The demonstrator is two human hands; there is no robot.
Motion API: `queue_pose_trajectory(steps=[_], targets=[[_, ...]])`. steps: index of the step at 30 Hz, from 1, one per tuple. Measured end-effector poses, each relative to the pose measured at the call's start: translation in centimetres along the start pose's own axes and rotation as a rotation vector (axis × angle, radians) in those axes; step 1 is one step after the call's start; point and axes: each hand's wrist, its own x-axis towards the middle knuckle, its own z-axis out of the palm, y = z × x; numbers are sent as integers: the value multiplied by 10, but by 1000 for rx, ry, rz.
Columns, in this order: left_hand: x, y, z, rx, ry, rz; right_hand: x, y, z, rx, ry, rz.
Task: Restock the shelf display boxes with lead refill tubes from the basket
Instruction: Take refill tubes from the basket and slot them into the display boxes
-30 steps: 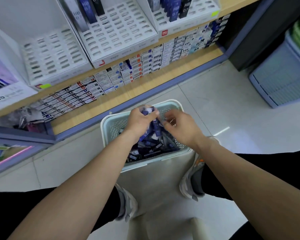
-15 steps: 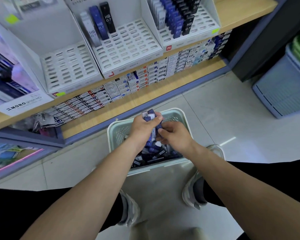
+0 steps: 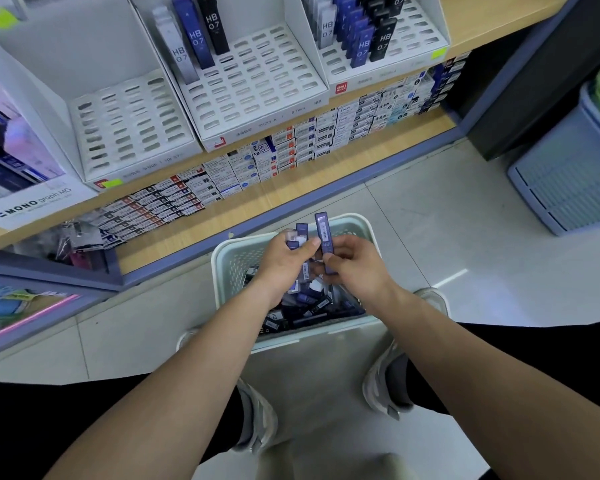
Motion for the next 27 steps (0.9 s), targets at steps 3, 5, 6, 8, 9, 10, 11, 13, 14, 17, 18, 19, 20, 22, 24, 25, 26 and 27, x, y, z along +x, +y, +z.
queue_pose_trajectory(steps=[3,5,6,8,9,10,11,13,14,17,18,19,20,22,24,25,26,27], targets=[[1,4,-11,-40,-21,27,-2,-6,-5,-17,28,9],[-1,11,-20,5,-12,75,-4,-12,-8,-19,20,-7],[-3,17,-23,12,-10,94,-5,-16,-9,-26,11,-29],[-9,31,-30,-14,-5,139,-8,-25,-9,-61,1,-98],[-14,39,-35,-22,4,158,-10,-30,-10,-79,4,-133],[-18,47,-40,-23,9,173,-12,-35,-10,-97,11,-157],[-25,56,-46,-19,9,190,-14,-42,-11,-114,15,-167],[-38,74,-58,24,5,221,-21,-56,-10,-150,-3,-181],[-45,82,-64,58,3,236,-26,-64,-9,-170,-19,-195],[-67,104,-76,163,-31,247,-39,-92,-1,-206,-60,-251],[-73,109,-80,206,-46,249,-44,-102,2,-213,-72,-271],[-79,115,-82,231,-65,254,-48,-112,5,-220,-84,-296],[-85,119,-84,233,-89,262,-53,-122,6,-216,-96,-319],[-97,129,-85,217,-109,286,-62,-140,7,-156,-128,-347],[-108,137,-84,200,-116,311,-69,-156,6,-82,-179,-368],[-112,140,-83,189,-117,326,-72,-163,5,-56,-196,-375],[-114,142,-82,188,-116,342,-74,-169,5,-30,-195,-377],[-117,145,-82,196,-109,359,-76,-176,4,-12,-174,-374]])
